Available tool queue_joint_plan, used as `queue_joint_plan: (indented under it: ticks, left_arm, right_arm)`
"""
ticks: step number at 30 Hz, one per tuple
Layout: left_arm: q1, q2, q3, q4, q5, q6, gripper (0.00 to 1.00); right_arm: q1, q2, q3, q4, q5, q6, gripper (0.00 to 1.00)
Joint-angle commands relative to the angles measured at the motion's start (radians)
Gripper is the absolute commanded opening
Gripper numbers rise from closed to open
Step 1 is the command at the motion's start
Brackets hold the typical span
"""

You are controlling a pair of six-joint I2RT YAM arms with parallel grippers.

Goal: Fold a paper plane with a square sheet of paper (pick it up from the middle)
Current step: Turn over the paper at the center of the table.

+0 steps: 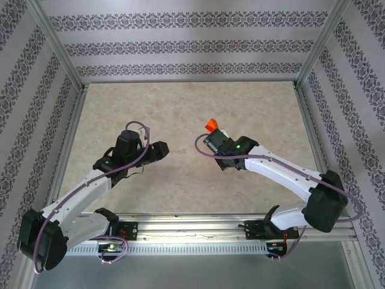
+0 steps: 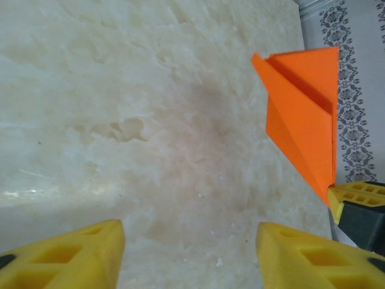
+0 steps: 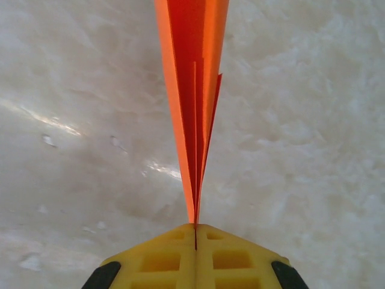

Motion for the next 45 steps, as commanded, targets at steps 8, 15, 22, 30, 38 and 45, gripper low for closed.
queue_joint_plan:
  ticks: [8, 15, 22, 30, 38, 45]
  left_arm:
    - [0.081, -0.115, -0.053, -0.098, -0.033, 0.014, 0.72]
    - [0.107, -0.161, -0.065, -0.113, -0.044, -0.013, 0.80]
    - [0.112, -0.144, -0.052, -0.109, 0.012, -0.011, 0.81]
    - [0.112, -0.066, -0.094, 0.081, 0.193, -0.077, 0.59]
    - [0.097, 0.069, -0.118, 0.230, 0.283, -0.169, 0.41]
    - [0.041, 0.150, -0.111, 0.280, 0.281, -0.200, 0.35]
  right_arm:
    - [0.126, 0.241, 0.034, -0.031, 0.075, 0.023, 0.00]
    - [0.230, 0.380, 0.101, -0.008, -0.081, 0.074, 0.08]
    - [0.221, 0.282, 0.061, 0.137, -0.368, 0.089, 0.32]
    - [-0.124, -0.092, -0.333, 0.627, -0.783, 0.342, 0.34]
    - [-0.345, -0.200, -0.542, 0.896, -1.021, 0.481, 0.31]
    - [-0.333, 0.062, -0.487, 0.985, -1.214, 0.511, 0.18]
